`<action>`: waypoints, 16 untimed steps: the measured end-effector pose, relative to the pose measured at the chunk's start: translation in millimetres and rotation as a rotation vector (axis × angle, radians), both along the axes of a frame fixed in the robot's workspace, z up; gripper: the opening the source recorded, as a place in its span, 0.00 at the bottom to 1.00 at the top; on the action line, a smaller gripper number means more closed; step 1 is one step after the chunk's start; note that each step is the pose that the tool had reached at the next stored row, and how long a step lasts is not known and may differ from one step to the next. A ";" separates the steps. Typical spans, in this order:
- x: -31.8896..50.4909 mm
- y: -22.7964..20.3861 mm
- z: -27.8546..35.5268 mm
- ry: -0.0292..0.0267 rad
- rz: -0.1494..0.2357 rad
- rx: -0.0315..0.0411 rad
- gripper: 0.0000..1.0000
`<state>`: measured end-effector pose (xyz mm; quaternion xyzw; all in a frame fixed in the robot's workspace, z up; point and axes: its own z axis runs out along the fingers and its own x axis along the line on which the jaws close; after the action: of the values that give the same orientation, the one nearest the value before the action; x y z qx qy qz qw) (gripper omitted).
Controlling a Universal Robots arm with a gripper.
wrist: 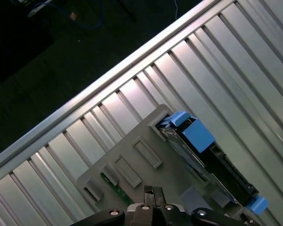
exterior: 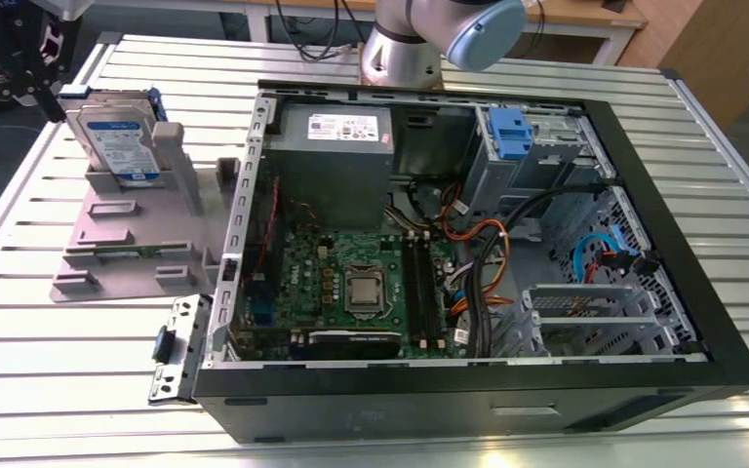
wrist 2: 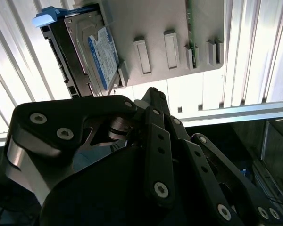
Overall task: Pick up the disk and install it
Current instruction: 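Pick up the disk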
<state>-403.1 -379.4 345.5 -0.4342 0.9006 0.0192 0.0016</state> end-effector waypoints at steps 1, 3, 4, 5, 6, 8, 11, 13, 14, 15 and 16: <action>0.0 0.0 0.0 0.0000 0.004 0.0000 0.10; 0.0 0.0 0.0 0.0000 0.012 0.0000 0.10; 0.0 0.0 0.0 0.0000 0.016 0.0000 0.10; 0.0 0.0 0.0 0.0000 0.020 0.0000 0.10; 0.0 0.0 0.0 0.0000 0.024 0.0000 0.10; 0.0 0.0 0.0 -0.0001 0.033 0.0000 0.10; 0.0 0.0 0.0 0.0000 0.045 0.0000 0.10; 0.0 0.0 0.0 0.0000 0.053 0.0000 0.10; 0.0 0.0 0.0 0.0000 0.057 0.0000 0.10; 0.0 0.0 0.0 0.0000 0.061 0.0000 0.10; 0.0 0.0 0.0 0.0000 0.065 0.0000 0.10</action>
<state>-403.1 -379.4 345.5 -0.4631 0.8861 0.0192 0.0010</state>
